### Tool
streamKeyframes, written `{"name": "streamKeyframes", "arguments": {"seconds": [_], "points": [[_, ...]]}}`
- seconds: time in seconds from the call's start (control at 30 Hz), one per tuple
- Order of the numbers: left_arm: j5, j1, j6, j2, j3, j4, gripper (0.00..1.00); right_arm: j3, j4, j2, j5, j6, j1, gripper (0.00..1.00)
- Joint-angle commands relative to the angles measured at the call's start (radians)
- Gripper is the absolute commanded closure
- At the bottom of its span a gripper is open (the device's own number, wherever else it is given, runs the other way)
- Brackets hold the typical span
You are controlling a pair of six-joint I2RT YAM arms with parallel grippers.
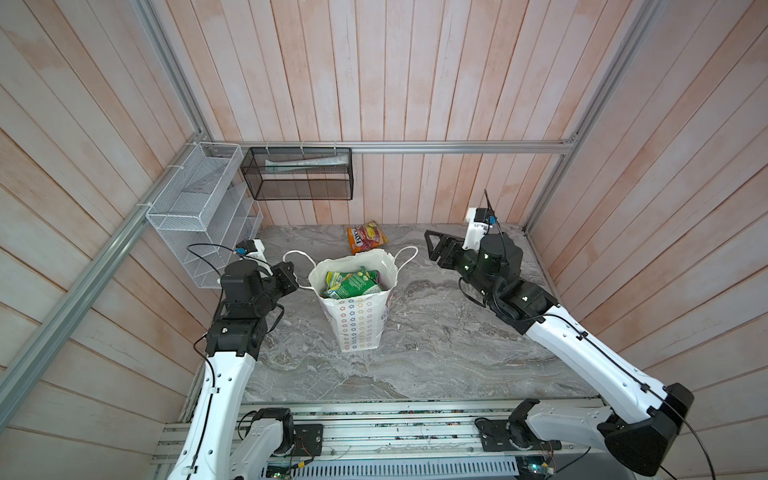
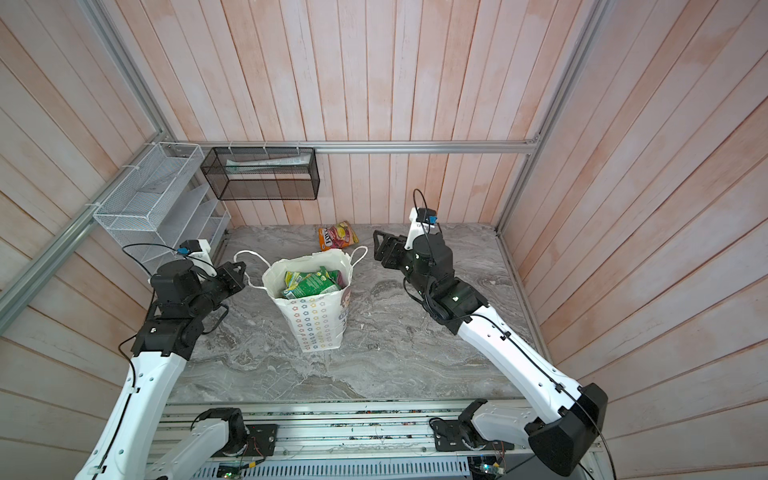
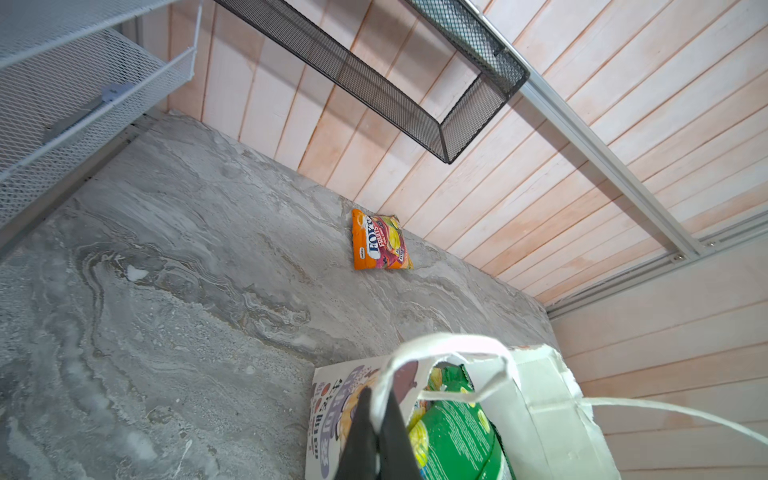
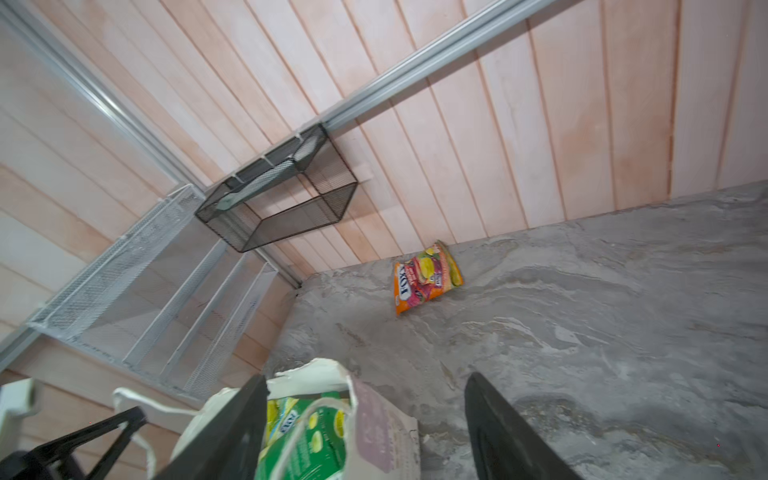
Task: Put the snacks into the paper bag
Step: 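Withdraw the right gripper up and away from the paper bag, then move the right gripper down onto the orange Fox's candy bag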
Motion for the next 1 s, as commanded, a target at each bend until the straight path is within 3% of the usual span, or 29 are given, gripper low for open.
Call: {"name": "streamKeyframes", "arguments": {"seconds": [0.0,0.23,0.5,0.67,0.97], "points": [[-0.042,0.013,-0.001,-0.019,0.033,-0.030,1.00,-0.087,0.107,0.025,-0.183,0.110,-0.106,0.24],[-0.145,0.031,-0.013,-0.035,0.067,-0.088,1.00,-0.095,0.235,0.219,-0.271,0.106,-0.169,0.24],[-0.150,0.072,-0.035,-0.041,0.080,-0.100,1.00,0.087,0.292,0.567,-0.479,0.118,-0.215,0.24],[-0.171,0.082,-0.033,-0.051,0.090,-0.108,1.00,0.255,0.277,0.778,-0.550,0.135,-0.218,0.24],[-0.211,0.096,-0.050,-0.041,0.091,-0.131,1.00,0.757,0.065,1.187,-0.648,0.109,-0.222,0.24]]}}
